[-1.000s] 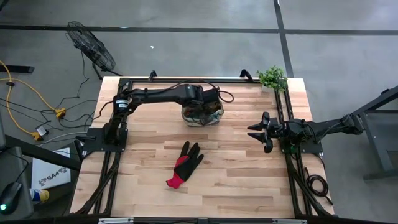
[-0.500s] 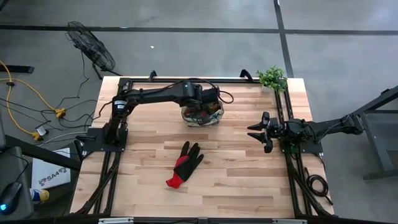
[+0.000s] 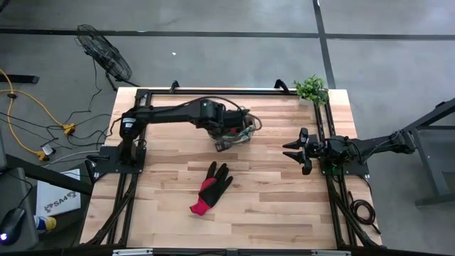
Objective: Pick & Place Garden tools in Gardening bag
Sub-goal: Put the red glove into the gardening bag
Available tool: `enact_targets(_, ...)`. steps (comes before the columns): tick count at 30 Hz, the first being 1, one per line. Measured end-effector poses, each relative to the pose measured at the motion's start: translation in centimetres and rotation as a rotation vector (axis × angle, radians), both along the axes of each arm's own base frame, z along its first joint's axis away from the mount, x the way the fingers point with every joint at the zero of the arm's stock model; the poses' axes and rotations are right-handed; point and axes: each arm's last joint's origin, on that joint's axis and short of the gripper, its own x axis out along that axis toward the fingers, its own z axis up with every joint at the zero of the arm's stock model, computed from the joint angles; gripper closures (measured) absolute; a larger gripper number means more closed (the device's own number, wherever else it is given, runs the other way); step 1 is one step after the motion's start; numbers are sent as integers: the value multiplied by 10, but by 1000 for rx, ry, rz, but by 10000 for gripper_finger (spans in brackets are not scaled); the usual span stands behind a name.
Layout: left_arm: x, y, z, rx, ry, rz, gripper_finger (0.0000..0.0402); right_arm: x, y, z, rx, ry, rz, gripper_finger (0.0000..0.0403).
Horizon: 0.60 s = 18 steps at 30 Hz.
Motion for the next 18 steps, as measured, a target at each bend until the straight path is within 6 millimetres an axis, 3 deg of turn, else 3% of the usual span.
enact_targets(11, -16, -38, 13, -79, 3, -16, 401, 0, 0, 0, 0, 0, 0, 268)
enact_targets(18, -26, -52, 4, -129, 28, 20, 401, 0, 0, 0, 0, 0, 0, 268)
